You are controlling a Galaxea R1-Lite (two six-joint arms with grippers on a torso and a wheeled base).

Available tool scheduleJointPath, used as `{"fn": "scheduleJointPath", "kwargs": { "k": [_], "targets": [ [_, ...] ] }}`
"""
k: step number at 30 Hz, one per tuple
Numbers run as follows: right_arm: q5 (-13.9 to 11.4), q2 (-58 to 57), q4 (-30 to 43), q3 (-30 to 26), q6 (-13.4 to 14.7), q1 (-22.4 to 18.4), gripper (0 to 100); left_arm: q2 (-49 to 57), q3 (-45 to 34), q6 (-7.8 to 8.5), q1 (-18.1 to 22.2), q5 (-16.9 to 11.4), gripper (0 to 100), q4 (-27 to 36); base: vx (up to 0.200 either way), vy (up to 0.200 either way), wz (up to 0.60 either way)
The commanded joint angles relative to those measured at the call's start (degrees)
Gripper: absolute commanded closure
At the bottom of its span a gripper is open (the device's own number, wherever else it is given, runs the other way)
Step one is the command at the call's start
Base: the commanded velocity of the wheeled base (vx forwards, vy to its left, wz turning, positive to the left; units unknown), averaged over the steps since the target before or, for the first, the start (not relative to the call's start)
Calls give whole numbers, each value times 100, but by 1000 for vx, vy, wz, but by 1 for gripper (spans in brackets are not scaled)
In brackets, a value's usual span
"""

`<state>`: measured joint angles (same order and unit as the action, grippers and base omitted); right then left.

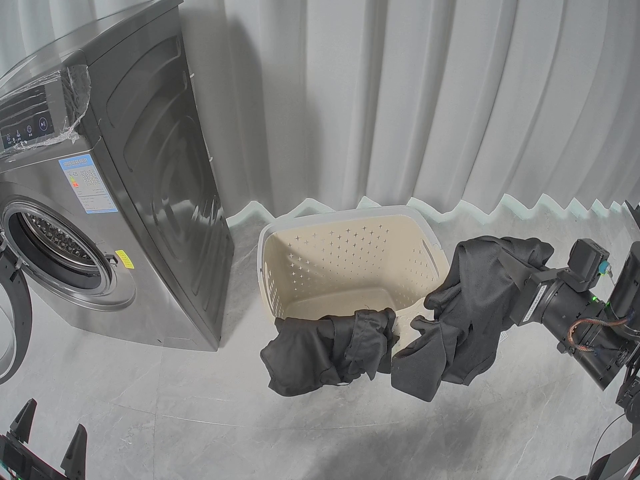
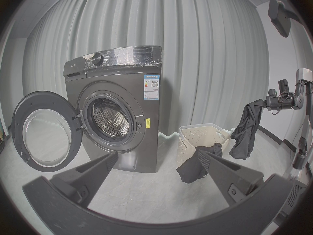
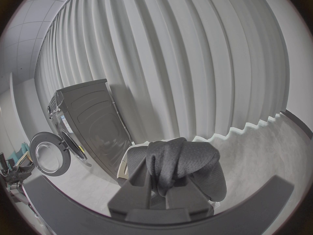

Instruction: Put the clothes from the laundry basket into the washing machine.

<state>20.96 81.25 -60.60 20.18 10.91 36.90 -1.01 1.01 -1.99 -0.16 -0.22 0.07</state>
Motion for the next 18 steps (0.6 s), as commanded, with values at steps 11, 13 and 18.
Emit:
{"fn": "scheduleJointPath", "kwargs": {
  "k": [11,13,18],
  "targets": [
    [-13,-13,-22,-110,8,54,100,101,-84,-12,-2,-4,0,1,0,200,0],
    [-13,-13,-22,-110,8,54,100,101,-84,-3,-2,-4,0,1,0,200,0],
    [-13,-39,-31,-110,8,54,100,101,-84,-3,-2,-4,0,1,0,200,0]
  ]
}}
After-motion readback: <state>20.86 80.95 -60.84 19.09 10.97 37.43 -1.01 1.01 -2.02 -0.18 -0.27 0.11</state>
